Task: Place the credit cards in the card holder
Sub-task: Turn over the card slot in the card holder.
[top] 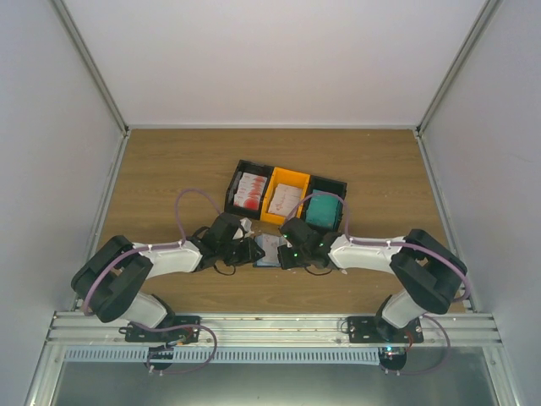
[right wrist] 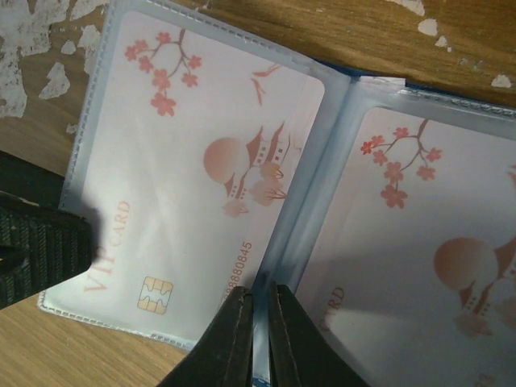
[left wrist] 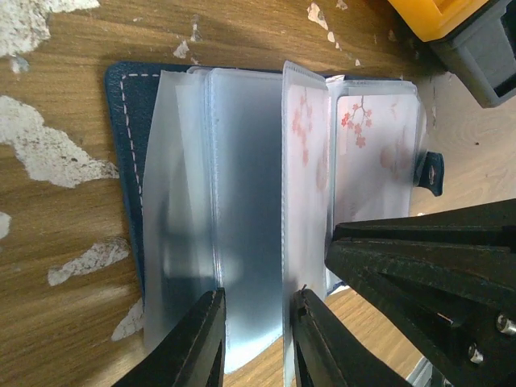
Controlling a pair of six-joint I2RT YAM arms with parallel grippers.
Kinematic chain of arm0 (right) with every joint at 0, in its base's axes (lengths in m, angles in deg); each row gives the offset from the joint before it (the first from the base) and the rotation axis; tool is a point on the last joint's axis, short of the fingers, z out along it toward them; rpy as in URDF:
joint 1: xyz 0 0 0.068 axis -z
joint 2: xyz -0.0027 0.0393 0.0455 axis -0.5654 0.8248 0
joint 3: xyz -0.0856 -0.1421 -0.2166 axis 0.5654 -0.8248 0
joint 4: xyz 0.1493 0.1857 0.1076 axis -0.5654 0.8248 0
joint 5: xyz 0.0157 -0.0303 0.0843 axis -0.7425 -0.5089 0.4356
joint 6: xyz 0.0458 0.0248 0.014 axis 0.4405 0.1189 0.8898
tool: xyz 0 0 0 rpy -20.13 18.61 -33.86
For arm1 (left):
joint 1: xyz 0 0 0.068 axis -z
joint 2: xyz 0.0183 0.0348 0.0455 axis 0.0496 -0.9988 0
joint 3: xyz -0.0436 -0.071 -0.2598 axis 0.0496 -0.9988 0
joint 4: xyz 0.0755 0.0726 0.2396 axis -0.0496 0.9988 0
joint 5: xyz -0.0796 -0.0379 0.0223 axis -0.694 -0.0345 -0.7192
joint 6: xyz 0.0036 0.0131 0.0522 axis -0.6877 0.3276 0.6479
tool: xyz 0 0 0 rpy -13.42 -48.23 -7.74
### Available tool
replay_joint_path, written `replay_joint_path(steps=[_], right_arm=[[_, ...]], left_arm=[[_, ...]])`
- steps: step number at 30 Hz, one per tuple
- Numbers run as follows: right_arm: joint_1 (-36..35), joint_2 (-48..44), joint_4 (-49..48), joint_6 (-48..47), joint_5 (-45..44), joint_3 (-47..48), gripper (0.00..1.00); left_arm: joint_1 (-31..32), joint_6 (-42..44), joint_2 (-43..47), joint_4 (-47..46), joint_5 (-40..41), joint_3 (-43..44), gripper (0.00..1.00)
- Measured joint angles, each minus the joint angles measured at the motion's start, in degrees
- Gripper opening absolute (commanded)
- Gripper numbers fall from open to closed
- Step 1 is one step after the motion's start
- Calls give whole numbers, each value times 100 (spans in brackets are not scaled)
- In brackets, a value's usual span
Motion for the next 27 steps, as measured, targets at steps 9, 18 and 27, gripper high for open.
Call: replay_joint_path(steps=[9, 18, 27], right_arm=[[-9, 61, -9, -4, -42, 15, 8], [-9, 66, -15, -4, -42, 15, 8], [-11, 72, -22, -4, -42, 15, 8]], left_arm=[[0, 0, 0, -26, -24, 0, 25], [0, 24, 162, -79, -22, 0, 31], [0, 44, 254, -122, -22, 0, 36]])
